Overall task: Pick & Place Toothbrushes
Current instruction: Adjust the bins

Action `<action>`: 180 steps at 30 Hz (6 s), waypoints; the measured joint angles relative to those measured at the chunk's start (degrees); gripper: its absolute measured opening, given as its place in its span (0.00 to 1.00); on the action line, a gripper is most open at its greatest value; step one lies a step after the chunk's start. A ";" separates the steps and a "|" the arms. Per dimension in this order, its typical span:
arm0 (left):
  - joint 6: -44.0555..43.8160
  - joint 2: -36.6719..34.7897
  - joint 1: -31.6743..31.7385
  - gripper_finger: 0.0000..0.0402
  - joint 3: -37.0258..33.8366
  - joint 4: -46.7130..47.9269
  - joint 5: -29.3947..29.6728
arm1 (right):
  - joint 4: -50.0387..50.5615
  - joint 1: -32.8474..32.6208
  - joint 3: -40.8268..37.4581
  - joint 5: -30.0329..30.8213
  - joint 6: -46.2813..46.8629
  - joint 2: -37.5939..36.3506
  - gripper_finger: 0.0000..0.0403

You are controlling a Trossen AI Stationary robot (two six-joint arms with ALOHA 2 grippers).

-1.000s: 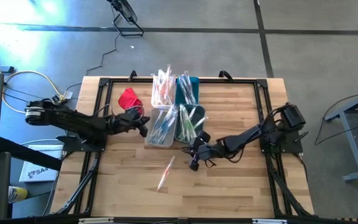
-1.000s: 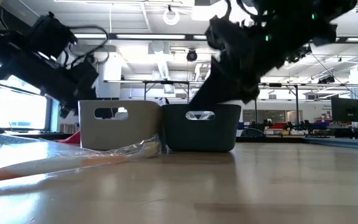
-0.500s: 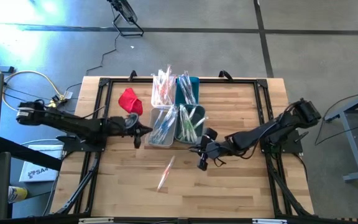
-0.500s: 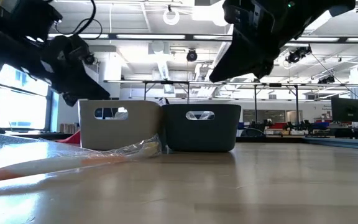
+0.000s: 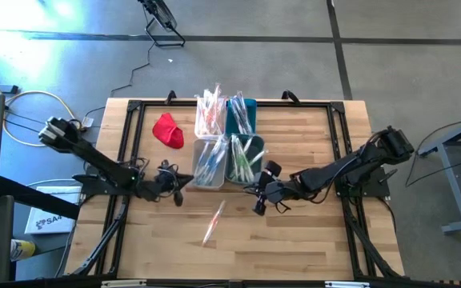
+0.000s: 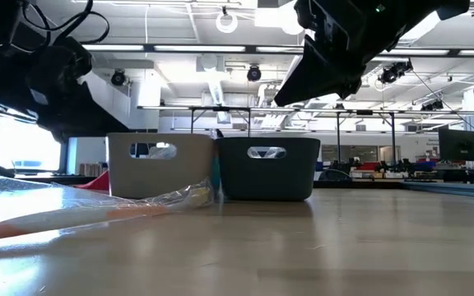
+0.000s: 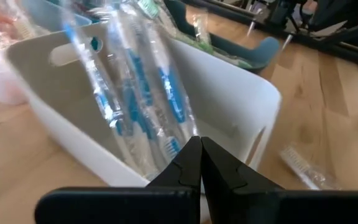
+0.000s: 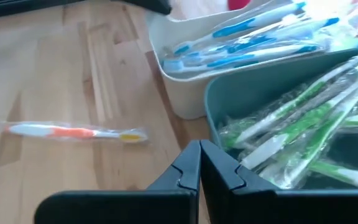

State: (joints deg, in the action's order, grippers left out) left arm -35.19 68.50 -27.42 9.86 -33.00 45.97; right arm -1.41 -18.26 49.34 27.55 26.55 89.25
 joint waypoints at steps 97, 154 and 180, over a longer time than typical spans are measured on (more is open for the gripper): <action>-16.14 -0.83 25.61 0.01 5.36 26.25 -11.27 | 1.84 -0.11 0.00 0.86 0.59 0.09 0.01; -8.13 4.47 34.18 0.01 5.41 16.61 -19.04 | 29.44 13.60 0.01 11.26 6.23 -2.86 0.01; -8.54 4.44 34.21 0.01 5.41 16.44 -19.24 | 9.50 32.30 -7.66 -17.70 -4.29 -3.56 0.01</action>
State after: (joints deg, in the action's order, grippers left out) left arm -43.72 72.95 6.79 15.27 -16.56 26.73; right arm 8.09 14.03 41.68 9.85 22.25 85.69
